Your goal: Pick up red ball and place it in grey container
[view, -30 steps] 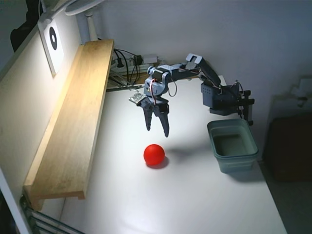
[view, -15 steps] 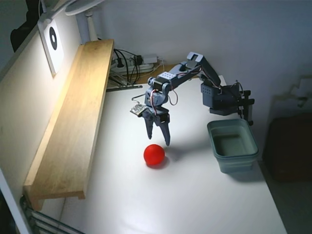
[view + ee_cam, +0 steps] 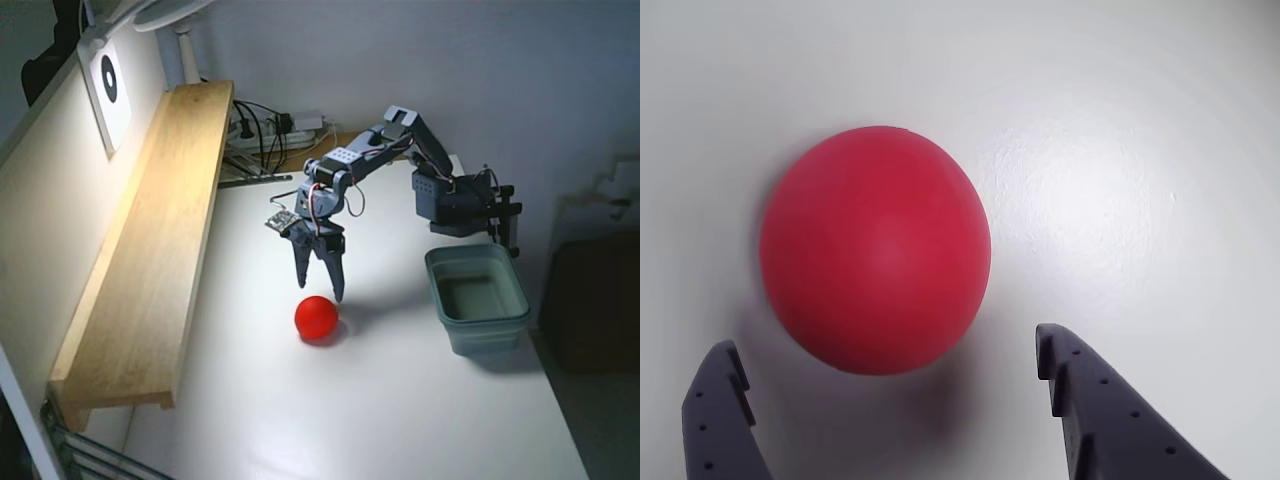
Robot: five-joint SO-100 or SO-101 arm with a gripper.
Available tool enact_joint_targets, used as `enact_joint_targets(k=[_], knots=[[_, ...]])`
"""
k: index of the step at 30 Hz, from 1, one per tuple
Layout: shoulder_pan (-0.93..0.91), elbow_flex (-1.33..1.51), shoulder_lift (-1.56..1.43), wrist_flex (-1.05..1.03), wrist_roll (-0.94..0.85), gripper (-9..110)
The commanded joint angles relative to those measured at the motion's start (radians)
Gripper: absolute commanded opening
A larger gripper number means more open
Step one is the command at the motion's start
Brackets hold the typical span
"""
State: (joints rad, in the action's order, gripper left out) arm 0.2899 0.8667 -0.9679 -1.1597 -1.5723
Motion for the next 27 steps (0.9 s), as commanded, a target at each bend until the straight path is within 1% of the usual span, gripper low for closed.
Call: enact_joint_targets(k=[1,7,8,10,13,17,27], knots=[[0.011,0.004,-0.083,0.032,0.002,38],[0.011,0.004,-0.083,0.032,0.002,38],[0.011,0.004,-0.083,-0.037,0.002,38],[0.011,0.009,-0.083,0.070,0.002,38],[0.011,0.053,-0.090,0.064,0.002,38],[0.011,0.099,-0.095,0.118,0.002,38],[0.011,0.103,-0.096,0.118,0.002,38]])
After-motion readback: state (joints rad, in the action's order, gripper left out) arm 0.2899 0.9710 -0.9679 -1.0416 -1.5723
